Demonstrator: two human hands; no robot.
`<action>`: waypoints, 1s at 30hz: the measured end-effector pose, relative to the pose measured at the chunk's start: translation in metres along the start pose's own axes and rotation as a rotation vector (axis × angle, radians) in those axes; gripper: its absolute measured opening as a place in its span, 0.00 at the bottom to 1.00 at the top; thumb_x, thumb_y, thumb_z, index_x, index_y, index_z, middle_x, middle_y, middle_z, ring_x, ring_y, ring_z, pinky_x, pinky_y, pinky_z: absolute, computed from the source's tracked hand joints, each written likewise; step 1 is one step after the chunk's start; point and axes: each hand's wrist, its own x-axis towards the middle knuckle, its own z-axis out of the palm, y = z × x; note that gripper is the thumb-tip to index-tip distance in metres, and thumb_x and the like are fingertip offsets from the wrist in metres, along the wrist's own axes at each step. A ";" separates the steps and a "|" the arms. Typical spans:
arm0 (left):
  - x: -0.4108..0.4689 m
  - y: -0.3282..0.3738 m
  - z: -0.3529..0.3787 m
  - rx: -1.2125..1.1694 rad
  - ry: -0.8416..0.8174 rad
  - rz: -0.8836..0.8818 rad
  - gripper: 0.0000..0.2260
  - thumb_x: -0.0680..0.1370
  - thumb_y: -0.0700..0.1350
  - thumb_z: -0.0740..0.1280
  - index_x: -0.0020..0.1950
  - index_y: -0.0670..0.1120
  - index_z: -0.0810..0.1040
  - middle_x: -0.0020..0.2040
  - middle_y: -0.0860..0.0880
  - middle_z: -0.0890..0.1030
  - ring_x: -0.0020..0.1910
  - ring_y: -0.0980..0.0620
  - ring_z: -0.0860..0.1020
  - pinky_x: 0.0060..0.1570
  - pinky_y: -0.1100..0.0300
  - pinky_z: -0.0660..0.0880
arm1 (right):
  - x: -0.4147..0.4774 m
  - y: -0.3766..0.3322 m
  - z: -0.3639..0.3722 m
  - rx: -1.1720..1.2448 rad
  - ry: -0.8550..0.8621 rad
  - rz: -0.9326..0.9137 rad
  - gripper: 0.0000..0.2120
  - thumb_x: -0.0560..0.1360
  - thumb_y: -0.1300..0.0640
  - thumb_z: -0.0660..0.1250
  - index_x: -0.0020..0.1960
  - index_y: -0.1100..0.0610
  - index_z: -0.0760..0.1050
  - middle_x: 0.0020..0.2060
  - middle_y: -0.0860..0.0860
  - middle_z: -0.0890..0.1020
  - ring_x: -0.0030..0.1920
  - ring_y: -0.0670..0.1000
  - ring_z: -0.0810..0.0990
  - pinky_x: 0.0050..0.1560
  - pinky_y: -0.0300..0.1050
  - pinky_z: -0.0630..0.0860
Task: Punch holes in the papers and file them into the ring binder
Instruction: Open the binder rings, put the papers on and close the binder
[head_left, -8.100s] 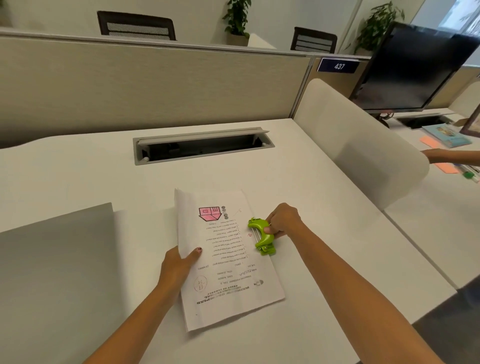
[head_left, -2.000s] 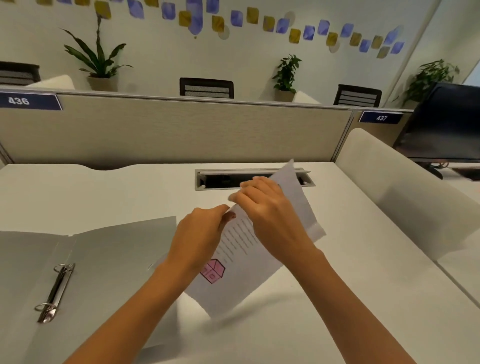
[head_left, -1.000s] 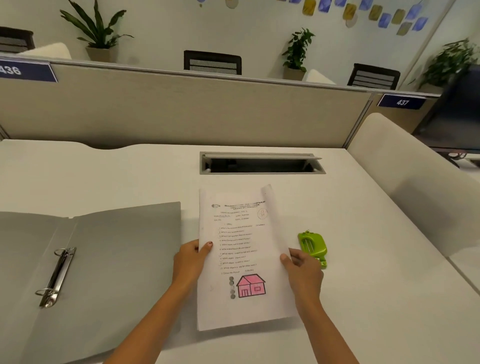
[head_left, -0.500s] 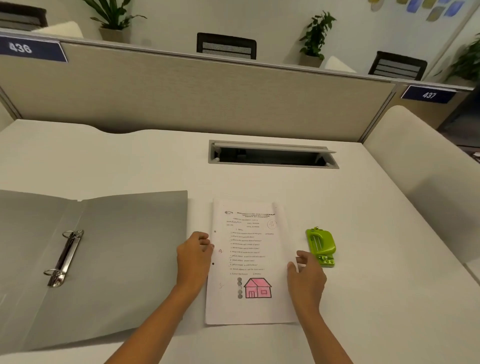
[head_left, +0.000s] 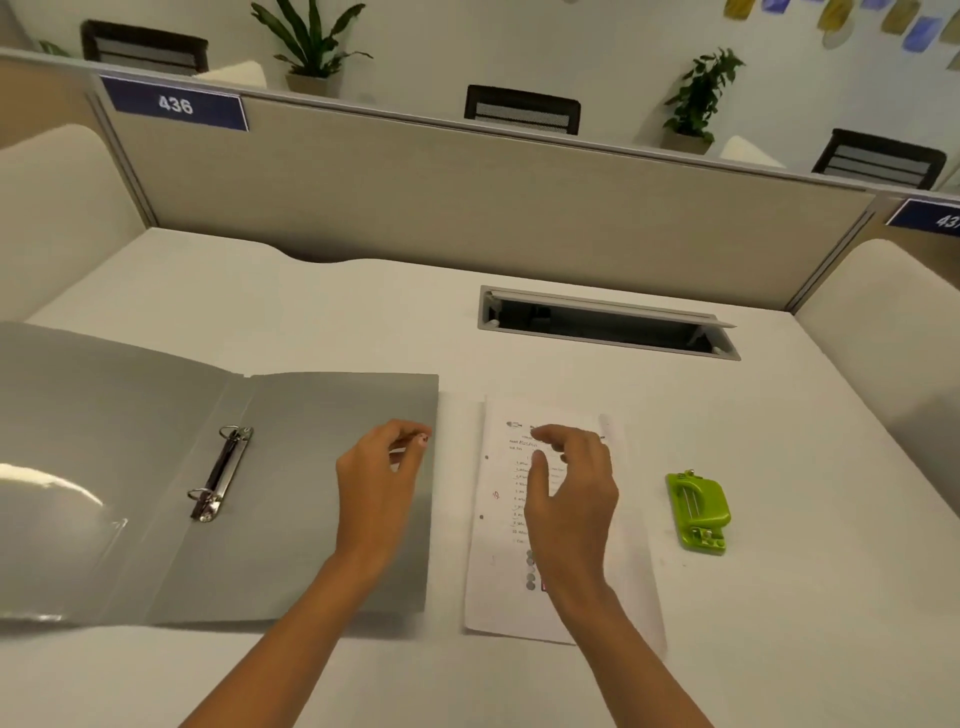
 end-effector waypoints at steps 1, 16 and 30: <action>0.002 -0.003 -0.010 0.000 0.022 0.001 0.05 0.77 0.40 0.67 0.48 0.46 0.83 0.44 0.54 0.83 0.46 0.59 0.80 0.45 0.78 0.71 | -0.002 -0.012 0.007 0.033 -0.017 -0.023 0.11 0.73 0.66 0.67 0.53 0.54 0.77 0.48 0.47 0.79 0.50 0.45 0.77 0.52 0.30 0.71; 0.037 -0.110 -0.170 0.075 0.183 -0.197 0.06 0.76 0.38 0.67 0.47 0.47 0.83 0.44 0.52 0.83 0.45 0.59 0.79 0.43 0.75 0.71 | -0.064 -0.120 0.161 0.360 -0.482 0.048 0.04 0.73 0.61 0.69 0.47 0.55 0.81 0.43 0.47 0.82 0.43 0.40 0.78 0.44 0.25 0.71; 0.043 -0.169 -0.193 0.138 -0.135 -0.096 0.06 0.71 0.37 0.72 0.39 0.49 0.83 0.39 0.57 0.83 0.43 0.62 0.79 0.43 0.68 0.76 | -0.095 -0.126 0.229 0.286 -0.680 0.113 0.05 0.72 0.54 0.71 0.46 0.51 0.84 0.43 0.46 0.85 0.46 0.42 0.80 0.45 0.29 0.73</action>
